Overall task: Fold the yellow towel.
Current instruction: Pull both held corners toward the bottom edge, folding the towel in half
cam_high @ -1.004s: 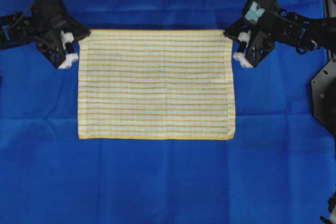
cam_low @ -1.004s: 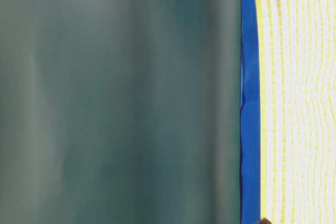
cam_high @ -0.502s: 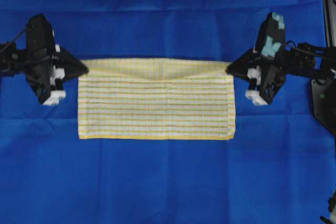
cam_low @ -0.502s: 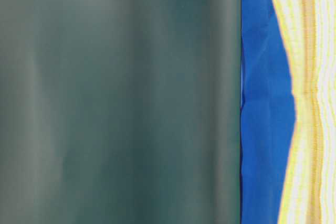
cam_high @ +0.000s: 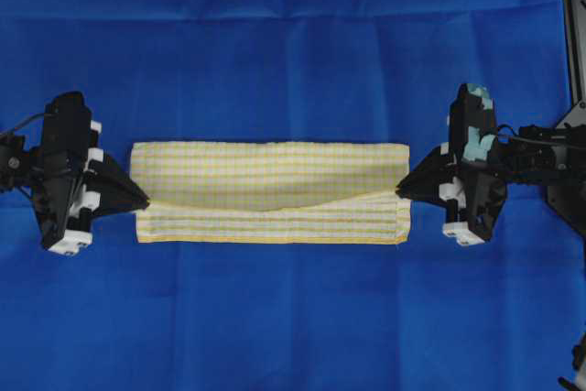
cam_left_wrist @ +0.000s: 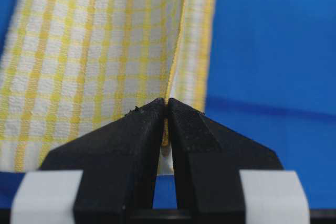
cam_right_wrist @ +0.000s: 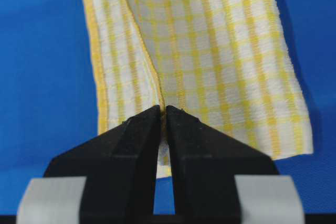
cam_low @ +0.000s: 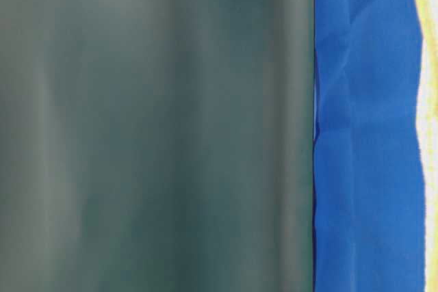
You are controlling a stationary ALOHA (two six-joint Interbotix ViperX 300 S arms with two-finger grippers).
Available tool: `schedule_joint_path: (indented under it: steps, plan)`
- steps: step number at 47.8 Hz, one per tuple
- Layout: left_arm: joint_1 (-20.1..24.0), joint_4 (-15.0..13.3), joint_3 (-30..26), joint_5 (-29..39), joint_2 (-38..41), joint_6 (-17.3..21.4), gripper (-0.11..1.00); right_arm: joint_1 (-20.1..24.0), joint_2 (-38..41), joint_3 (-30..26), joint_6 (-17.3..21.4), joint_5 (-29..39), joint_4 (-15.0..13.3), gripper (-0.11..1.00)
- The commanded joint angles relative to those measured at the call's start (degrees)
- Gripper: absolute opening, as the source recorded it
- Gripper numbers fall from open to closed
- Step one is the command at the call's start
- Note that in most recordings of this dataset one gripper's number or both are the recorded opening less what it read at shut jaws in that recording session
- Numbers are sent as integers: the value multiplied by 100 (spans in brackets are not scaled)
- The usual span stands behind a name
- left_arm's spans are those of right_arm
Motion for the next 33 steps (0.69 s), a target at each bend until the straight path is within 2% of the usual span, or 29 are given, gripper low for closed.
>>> schedule_joint_path:
  steps: [1,33]
  plan:
    - [-62,-18,-105,-18,0,-18,3,88,35,-105,-9,-79,35,4]
    - [-132,-18,-334,475,264,-9,3,290,343,-281,-26,-35,35,4]
